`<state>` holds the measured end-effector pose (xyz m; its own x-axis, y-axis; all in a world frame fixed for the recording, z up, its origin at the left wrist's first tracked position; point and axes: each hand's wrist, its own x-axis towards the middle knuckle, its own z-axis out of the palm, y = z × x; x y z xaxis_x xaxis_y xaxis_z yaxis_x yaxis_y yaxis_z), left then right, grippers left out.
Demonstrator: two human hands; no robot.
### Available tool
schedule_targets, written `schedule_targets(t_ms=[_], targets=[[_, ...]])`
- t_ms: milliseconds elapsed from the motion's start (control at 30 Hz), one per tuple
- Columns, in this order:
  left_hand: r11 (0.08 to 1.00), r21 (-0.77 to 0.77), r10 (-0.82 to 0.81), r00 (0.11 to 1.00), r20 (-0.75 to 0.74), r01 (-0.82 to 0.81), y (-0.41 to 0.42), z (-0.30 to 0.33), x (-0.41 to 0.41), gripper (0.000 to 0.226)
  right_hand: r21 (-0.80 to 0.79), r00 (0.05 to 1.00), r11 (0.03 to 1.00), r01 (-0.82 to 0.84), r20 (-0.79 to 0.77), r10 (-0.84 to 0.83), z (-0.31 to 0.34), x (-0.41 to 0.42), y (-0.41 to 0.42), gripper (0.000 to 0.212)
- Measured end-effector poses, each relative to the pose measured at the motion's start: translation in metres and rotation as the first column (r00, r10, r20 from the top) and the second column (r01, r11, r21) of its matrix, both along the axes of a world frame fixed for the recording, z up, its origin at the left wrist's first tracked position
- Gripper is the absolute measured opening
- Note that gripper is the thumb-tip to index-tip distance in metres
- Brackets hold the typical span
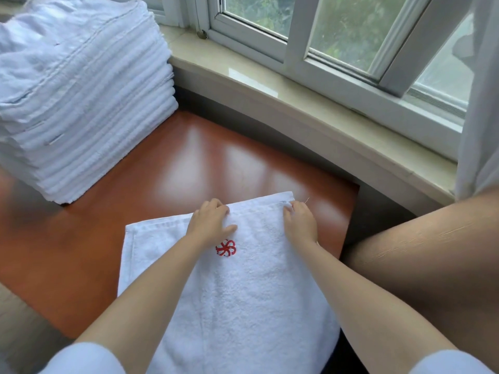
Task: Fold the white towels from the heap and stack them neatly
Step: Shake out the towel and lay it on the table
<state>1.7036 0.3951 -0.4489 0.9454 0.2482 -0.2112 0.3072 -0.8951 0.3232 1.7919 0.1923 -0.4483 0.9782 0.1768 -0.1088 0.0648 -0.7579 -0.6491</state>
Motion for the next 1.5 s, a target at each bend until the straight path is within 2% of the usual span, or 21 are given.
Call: schedule_targets(t_ms=[167,333,533,700,800,867,933,1033,1100,1167,1300,1367,1433,1500], targets=[[0.999,0.020,-0.029,0.998,-0.060,0.030,0.013,0.002,0.012,0.026,-0.170,0.993,0.978,-0.119,-0.012,0.119,0.002,0.015,-0.007,0.023],[0.992,-0.070,0.103,0.994,-0.039,-0.106,0.018,0.004,0.018,0.022,-0.236,0.994,0.966,-0.104,-0.001,0.106,0.008,0.034,0.006,0.027],[0.986,-0.080,0.145,0.989,-0.042,-0.148,0.020,-0.002,0.024,0.024,-0.270,1.000,0.963,0.013,-0.015,-0.017,-0.004,0.042,0.016,0.032],[0.979,-0.008,0.202,0.979,-0.034,-0.203,0.009,-0.003,0.025,0.022,-0.286,0.988,0.947,0.149,-0.004,-0.157,-0.010,0.040,0.025,0.034],[0.967,0.080,0.241,0.970,0.024,-0.242,0.000,-0.007,0.017,0.025,-0.205,0.945,0.932,0.300,-0.069,-0.319,-0.006,0.041,0.029,0.031],[0.956,0.114,0.264,0.962,0.074,-0.271,-0.002,-0.010,0.012,0.026,-0.161,0.935,0.941,0.297,-0.150,-0.321,-0.003,0.044,0.031,0.025],[0.956,0.085,0.271,0.958,0.099,-0.279,0.001,-0.010,0.011,0.024,-0.086,0.930,0.956,0.282,-0.221,-0.294,-0.003,0.048,0.031,0.014],[0.973,-0.008,0.233,0.970,0.073,-0.233,0.007,-0.007,0.014,0.024,-0.021,0.914,0.961,0.277,-0.303,-0.270,-0.002,0.051,0.025,0.025],[0.979,-0.048,0.198,0.980,0.021,-0.197,0.014,-0.003,0.016,0.026,-0.027,0.896,0.965,0.260,-0.367,-0.251,0.002,0.049,0.022,0.016],[0.986,0.007,0.166,0.986,-0.015,-0.166,0.019,0.000,0.017,0.025,-0.055,0.913,0.981,0.187,-0.360,-0.195,0.007,0.047,0.022,0.015],[0.984,0.074,0.167,0.986,-0.017,-0.165,0.016,0.001,0.016,0.027,-0.128,0.956,0.991,0.035,-0.285,-0.070,0.006,0.044,0.019,0.028],[0.981,0.114,0.160,0.987,-0.023,-0.156,0.012,-0.001,0.015,0.027,-0.021,0.964,0.999,0.032,-0.263,-0.036,0.006,0.045,0.018,0.034],[0.980,0.091,0.182,0.982,-0.038,-0.178,0.012,-0.002,0.016,0.028,0.100,0.973,0.993,0.059,-0.227,-0.035,0.008,0.046,0.018,0.042],[0.978,0.038,0.209,0.976,-0.066,-0.207,0.014,-0.001,0.017,0.027,0.124,0.970,0.989,0.083,-0.237,-0.051,0.011,0.046,0.019,0.037]])
